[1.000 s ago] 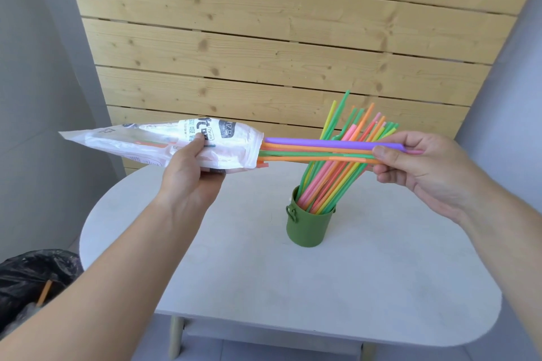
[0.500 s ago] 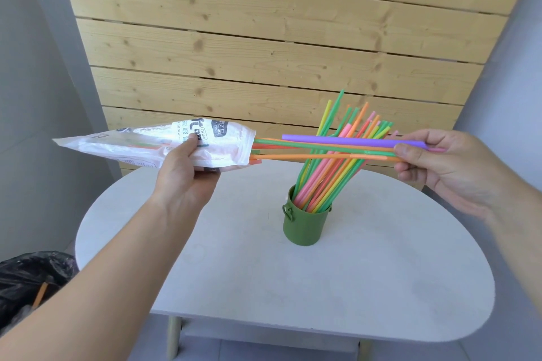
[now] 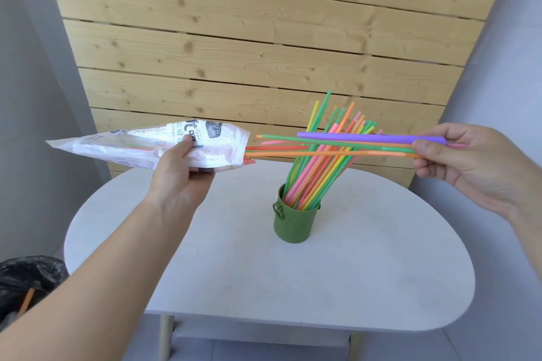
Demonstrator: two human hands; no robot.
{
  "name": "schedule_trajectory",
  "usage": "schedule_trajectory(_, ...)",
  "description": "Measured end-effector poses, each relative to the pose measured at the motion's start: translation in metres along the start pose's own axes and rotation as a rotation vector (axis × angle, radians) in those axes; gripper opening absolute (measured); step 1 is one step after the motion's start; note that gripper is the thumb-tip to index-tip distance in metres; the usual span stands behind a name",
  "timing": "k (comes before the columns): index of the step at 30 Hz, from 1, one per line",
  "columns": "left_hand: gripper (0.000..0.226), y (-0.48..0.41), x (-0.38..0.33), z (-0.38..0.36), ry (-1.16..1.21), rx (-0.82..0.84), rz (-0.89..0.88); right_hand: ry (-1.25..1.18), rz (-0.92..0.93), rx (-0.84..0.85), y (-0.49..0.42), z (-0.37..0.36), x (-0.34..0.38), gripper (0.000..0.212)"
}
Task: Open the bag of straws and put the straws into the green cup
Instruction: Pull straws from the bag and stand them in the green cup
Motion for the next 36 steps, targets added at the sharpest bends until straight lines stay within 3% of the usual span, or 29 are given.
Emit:
schedule_trajectory(2,0.011,-0.001,-0.001,0.001,-0.001,-0.005,0.0,0.021,0.008,-0.02,0.004,0.005,0.004,0.074)
schedule_trajectory(7,0.02,-0.003,-0.009,0.006,-0.021,-0.035,-0.02,0.062,0.008,-0.043,0.007,0.03,0.01,0.065)
schedule_trajectory(12,0.017,-0.007,-0.015,0.009,-0.027,-0.045,-0.036,0.21,-0.026,-0.034,0.012,0.047,0.014,0.071)
schedule_trajectory(18,0.023,-0.003,-0.011,0.008,-0.042,-0.04,-0.035,0.417,-0.035,-0.015,0.006,0.032,0.016,0.01)
schedule_trajectory(33,0.022,0.002,-0.003,0.006,-0.05,-0.008,-0.023,0.735,-0.025,0.13,-0.035,-0.028,0.032,0.006)
schedule_trajectory(36,0.013,0.004,-0.004,0.007,-0.064,-0.016,-0.019,0.779,-0.027,0.126,-0.042,-0.036,0.037,0.008)
Point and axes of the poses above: each hand's wrist, its own y-axis away from the middle knuckle, its own z-axis out of the back of the hand, x = y × z, the point moved 6 cm from there along -y, towards the middle knuckle, and after that the axes turned 8 degrees about y, right-handed, at the moved point
